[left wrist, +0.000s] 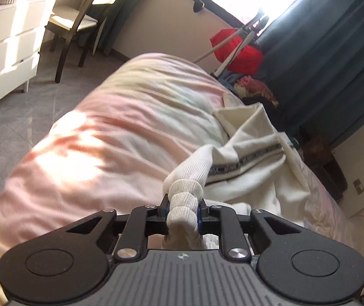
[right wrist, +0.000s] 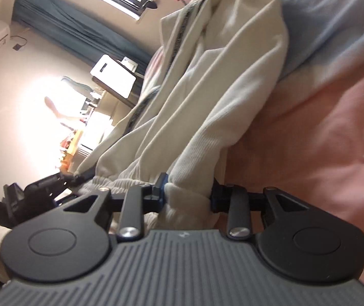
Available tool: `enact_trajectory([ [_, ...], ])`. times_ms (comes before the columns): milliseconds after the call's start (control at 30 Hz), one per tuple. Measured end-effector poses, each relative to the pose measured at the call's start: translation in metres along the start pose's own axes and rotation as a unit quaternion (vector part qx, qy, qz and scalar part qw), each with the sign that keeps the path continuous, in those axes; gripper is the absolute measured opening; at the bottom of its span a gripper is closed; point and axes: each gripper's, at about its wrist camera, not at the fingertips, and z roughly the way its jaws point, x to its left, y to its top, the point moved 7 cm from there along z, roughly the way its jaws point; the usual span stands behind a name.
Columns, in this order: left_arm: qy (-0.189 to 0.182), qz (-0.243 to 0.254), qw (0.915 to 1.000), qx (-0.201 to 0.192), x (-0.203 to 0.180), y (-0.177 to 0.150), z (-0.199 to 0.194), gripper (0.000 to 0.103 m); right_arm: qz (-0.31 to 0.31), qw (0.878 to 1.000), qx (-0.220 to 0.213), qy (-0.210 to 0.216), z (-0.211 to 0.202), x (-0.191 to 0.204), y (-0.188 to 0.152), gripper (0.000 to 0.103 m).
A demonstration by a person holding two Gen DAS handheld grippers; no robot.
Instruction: Fold clothes
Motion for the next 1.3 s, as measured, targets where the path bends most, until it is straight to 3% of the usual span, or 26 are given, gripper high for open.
enact_trajectory([
  [167,0.050,0.029,0.9960,-0.068,0.015,0.139,0.033,0.018,0.013,0.995,0.022,0.096,0.104,0.077,-0.016,0.032],
  [267,0.086,0.044,0.9925,-0.075,0.038,0.198,0.080,0.018,0.008,0.991,0.042,0.127,0.176,0.112,-0.020,0.032],
  [433,0.141,0.048,0.9887,-0.020,0.092,0.226,0.185,0.019,-0.037,0.993,0.069,0.085,0.262,0.126,-0.030,0.032],
  [533,0.141,0.043,0.9888,0.024,0.111,0.219,0.228,0.021,-0.081,0.992,0.068,0.073,0.279,0.135,-0.031,0.036],
  [633,0.143,0.083,0.9858,0.027,0.112,0.204,0.231,0.029,-0.117,0.988,0.078,0.056,0.273,0.142,-0.032,0.039],
  [700,0.148,0.092,0.9846,0.019,0.110,0.198,0.216,0.035,-0.134,0.985,0.098,0.049,0.266,0.146,-0.034,0.049],
  [733,0.144,0.094,0.9850,0.014,0.107,0.195,0.206,0.041,-0.148,0.982,0.110,0.046,0.262,0.149,-0.036,0.064],
  [800,0.138,0.096,0.9858,0.002,0.099,0.189,0.183,0.055,-0.180,0.975,0.127,0.034,0.249,0.156,-0.038,0.084],
  [867,0.152,0.106,0.9826,-0.015,0.088,0.184,0.157,0.075,-0.199,0.970,0.137,0.025,0.231,0.159,-0.039,0.088],
  [933,0.163,0.119,0.9785,-0.043,0.072,0.179,0.130,0.085,-0.224,0.965,0.133,0.014,0.207,0.157,-0.040,0.096],
  [1067,0.145,0.136,0.9749,-0.100,0.022,0.152,0.075,0.100,-0.302,0.950,0.079,0.015,0.158,0.152,-0.032,0.096],
  [1133,0.130,0.150,0.9720,-0.126,-0.010,0.128,0.049,0.101,-0.335,0.941,0.047,0.003,0.123,0.140,-0.026,0.096],
  [1200,0.110,0.155,0.9713,-0.143,-0.041,0.101,0.027,0.102,-0.362,0.931,0.009,-0.044,0.097,0.131,-0.011,0.096],
  [1300,0.071,0.160,0.9723,-0.155,-0.095,0.050,-0.003,0.103,-0.356,0.925,-0.057,-0.119,0.041,0.115,0.019,0.096],
])
